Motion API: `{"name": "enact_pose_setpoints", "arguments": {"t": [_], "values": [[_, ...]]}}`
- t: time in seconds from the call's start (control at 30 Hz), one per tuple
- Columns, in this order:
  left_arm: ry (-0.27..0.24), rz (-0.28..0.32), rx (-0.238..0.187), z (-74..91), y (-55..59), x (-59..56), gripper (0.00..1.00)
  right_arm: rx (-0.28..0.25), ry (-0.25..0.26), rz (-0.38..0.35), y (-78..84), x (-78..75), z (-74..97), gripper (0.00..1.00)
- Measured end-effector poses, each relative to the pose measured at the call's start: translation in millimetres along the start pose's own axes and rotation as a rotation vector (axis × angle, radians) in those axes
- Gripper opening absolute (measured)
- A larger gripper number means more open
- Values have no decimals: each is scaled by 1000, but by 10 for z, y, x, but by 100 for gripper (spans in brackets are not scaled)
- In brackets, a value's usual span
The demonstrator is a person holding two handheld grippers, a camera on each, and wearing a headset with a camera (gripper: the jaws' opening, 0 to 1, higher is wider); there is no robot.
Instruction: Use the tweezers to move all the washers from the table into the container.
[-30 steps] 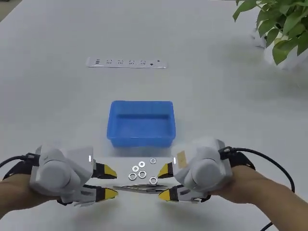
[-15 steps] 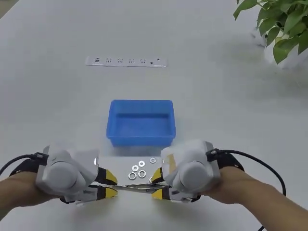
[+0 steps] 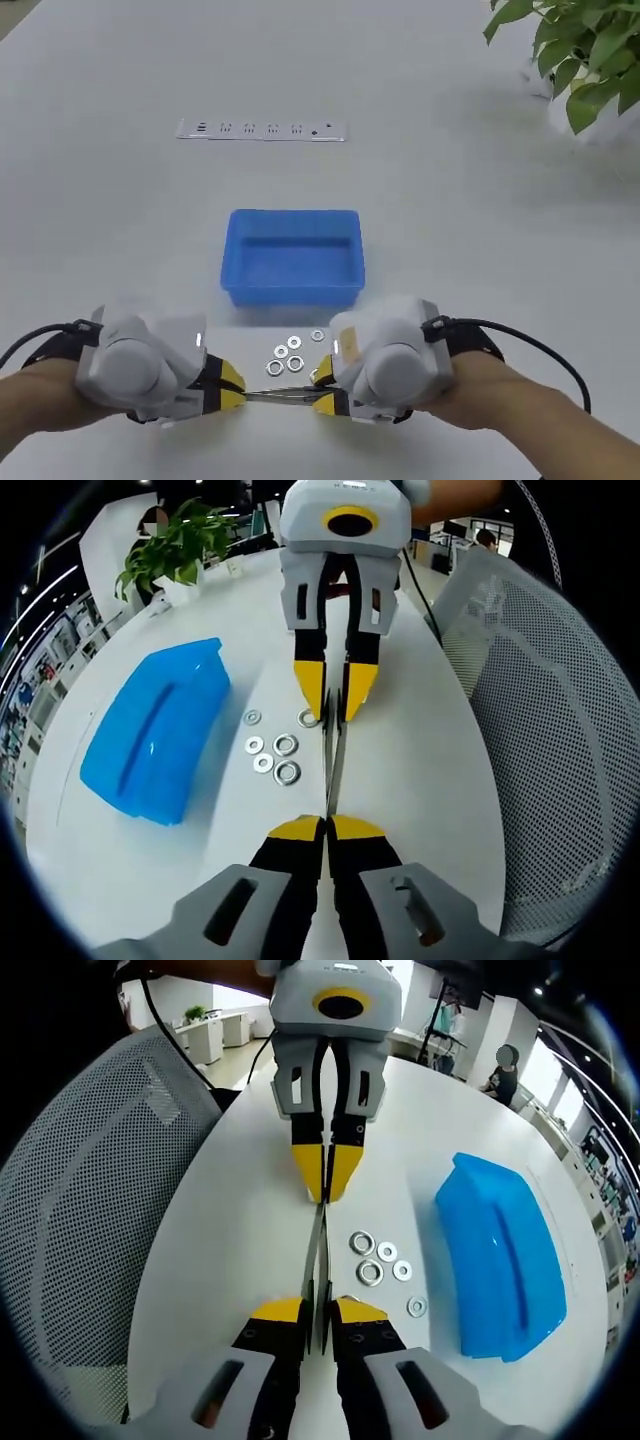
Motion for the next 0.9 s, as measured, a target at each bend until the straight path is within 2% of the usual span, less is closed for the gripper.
{"name": "enact_pose_setpoints", "arguments": {"t": [0.6, 0.9], "values": [[-6, -55, -13, 273, -231, -22, 5, -2, 5, 1, -19, 19, 60, 13], [-11, -91, -25, 403, -394, -48, 5, -13, 5, 11, -84, 36, 66, 14]]}}
Point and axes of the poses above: the centre of the closed fingertips' face, and the gripper's own axes: z roughly backward along the fingers, x roughly to its left, y roughly out of its underside, the point moved 3 cm from there along z, roughly backward along the fingers, and after that the axes turned 6 degrees about x, right-handed, at the moved point
